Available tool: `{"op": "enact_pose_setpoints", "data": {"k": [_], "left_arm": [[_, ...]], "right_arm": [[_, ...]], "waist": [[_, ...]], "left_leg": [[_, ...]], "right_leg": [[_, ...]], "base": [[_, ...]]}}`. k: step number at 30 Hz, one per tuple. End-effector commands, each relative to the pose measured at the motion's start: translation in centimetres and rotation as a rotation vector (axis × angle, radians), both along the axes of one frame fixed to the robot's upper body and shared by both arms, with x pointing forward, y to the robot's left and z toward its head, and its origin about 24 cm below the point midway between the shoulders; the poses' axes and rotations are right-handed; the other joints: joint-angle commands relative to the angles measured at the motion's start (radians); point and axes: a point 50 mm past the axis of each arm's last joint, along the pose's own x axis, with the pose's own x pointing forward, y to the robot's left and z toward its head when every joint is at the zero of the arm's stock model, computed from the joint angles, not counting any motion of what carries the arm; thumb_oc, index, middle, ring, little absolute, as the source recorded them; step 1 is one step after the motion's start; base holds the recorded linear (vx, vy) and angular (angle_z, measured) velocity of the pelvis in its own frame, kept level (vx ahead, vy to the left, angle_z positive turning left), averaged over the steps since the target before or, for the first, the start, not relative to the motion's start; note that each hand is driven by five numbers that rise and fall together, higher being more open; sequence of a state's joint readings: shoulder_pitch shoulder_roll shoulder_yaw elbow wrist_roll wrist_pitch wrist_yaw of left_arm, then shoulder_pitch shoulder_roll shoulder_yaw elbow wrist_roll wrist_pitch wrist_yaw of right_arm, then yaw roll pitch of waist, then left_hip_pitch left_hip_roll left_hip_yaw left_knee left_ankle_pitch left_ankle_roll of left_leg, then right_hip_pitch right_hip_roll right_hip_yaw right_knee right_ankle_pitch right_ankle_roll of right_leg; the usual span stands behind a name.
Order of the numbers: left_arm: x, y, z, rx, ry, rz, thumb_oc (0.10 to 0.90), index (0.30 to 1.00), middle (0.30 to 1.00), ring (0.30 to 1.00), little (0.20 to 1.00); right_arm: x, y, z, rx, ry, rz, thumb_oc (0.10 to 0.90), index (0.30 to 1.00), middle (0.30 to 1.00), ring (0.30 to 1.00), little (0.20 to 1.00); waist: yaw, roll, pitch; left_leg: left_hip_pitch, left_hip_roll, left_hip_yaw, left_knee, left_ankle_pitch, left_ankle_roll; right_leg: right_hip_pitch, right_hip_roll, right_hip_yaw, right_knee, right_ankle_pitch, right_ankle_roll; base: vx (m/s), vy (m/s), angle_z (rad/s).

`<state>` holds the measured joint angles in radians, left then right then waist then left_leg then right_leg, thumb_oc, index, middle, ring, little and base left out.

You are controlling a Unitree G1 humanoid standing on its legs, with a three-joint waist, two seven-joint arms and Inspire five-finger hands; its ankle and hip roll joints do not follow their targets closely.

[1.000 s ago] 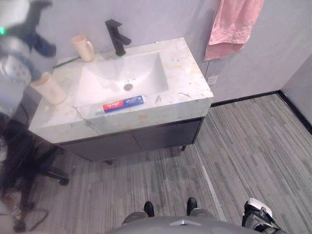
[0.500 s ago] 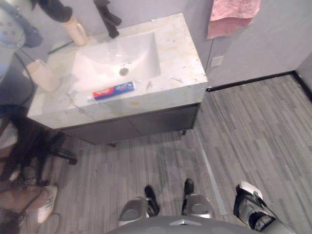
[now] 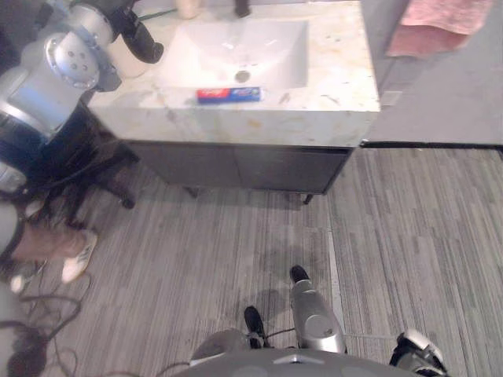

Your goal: Organize the bathroom.

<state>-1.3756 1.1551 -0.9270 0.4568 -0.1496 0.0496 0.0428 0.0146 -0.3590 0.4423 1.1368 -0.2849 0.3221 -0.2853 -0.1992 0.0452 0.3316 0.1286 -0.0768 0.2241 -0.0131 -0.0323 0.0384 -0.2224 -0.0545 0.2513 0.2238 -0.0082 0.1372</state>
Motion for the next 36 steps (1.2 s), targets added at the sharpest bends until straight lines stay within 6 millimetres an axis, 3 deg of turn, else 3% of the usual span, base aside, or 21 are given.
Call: {"op": "enact_pose_setpoints", "data": {"k": [1, 5, 7, 13, 18, 25, 36], "left_arm": [[-3.6, 3.3, 6.8, -0.102, -0.277, 0.074, 0.8, 0.9, 0.9, 0.9, 0.9], [-3.6, 3.3, 6.8, -0.102, -0.277, 0.074, 0.8, 0.9, 0.9, 0.9, 0.9], [-2.5, 2.1, 6.6, -0.046, -0.198, 0.054, 0.8, 0.9, 0.9, 0.9, 0.9], [-1.7, 1.1, 5.8, -0.044, -0.111, 0.017, 0.8, 0.9, 0.9, 0.9, 0.9], [-0.5, 1.0, 3.5, -0.162, 0.035, -0.014, 0.8, 0.9, 0.9, 0.9, 0.9], [0.8, 1.4, 0.6, -0.223, 0.079, -0.001, 0.8, 0.9, 0.9, 0.9, 0.9], [1.3, 1.5, -1.6, -0.221, 0.111, 0.029, 0.8, 0.9, 0.9, 0.9, 0.9]], "right_arm": [[0.6, -4.0, 1.8, -0.152, -0.021, -0.003, 0.8, 0.9, 0.9, 0.9, 0.9], [0.6, -4.0, 1.8, -0.152, -0.021, -0.003, 0.8, 0.9, 0.9, 0.9, 0.9], [1.1, -4.3, 2.0, -0.156, -0.004, 0.031, 0.8, 0.9, 0.9, 0.9, 0.9], [0.8, -3.9, 1.8, -0.137, 0.008, 0.042, 0.8, 0.9, 0.9, 0.9, 0.9], [0.9, -3.4, 1.6, -0.128, -0.006, 0.054, 0.8, 0.9, 0.9, 0.9, 0.9], [0.8, -3.0, 1.4, -0.132, 0.022, 0.069, 0.8, 0.9, 0.9, 0.9, 0.9], [-0.4, -2.8, 1.1, -0.154, 0.084, 0.1, 0.8, 0.9, 0.9, 0.9, 0.9]], "waist": [[-0.022, 0.034, -0.101], [-0.022, 0.034, -0.101], [-0.03, 0.034, -0.117], [-0.042, 0.037, -0.114], [-0.05, 0.039, -0.105], [-0.056, 0.031, -0.121], [-0.055, 0.024, -0.134]], "left_leg": [[0.014, 0.023, -0.049, 0.009, -0.078, -0.006], [0.014, 0.023, -0.049, 0.009, -0.078, -0.006], [0.007, 0.032, -0.016, 0.016, -0.076, -0.006], [-0.002, 0.036, -0.004, 0.026, -0.074, -0.007], [-0.006, 0.033, 0.002, 0.03, -0.075, -0.007], [-0.003, 0.034, 0.018, 0.043, -0.081, -0.006], [-0.003, 0.035, 0.027, 0.051, -0.085, -0.004]], "right_leg": [[0.096, 0.023, -0.208, -0.212, 0.113, 0.014], [0.096, 0.023, -0.208, -0.212, 0.113, 0.014], [0.119, 0.036, -0.189, -0.235, 0.103, 0.009], [0.122, 0.038, -0.176, -0.226, 0.093, 0.01], [0.124, 0.038, -0.173, -0.225, 0.089, 0.011], [0.138, 0.039, -0.169, -0.231, 0.087, 0.009], [0.153, 0.04, -0.164, -0.232, 0.077, 0.005]], "base": [[-0.04, -0.03, 0.58], [-0.01, -0.015, 0.13], [0.05, -0.069, -0.41], [0.02, -0.009, -0.1], [-0.01, 0.013, -0.04], [0.02, 0.007, 0.0], [0.01, 0.002, 0.0]]}}
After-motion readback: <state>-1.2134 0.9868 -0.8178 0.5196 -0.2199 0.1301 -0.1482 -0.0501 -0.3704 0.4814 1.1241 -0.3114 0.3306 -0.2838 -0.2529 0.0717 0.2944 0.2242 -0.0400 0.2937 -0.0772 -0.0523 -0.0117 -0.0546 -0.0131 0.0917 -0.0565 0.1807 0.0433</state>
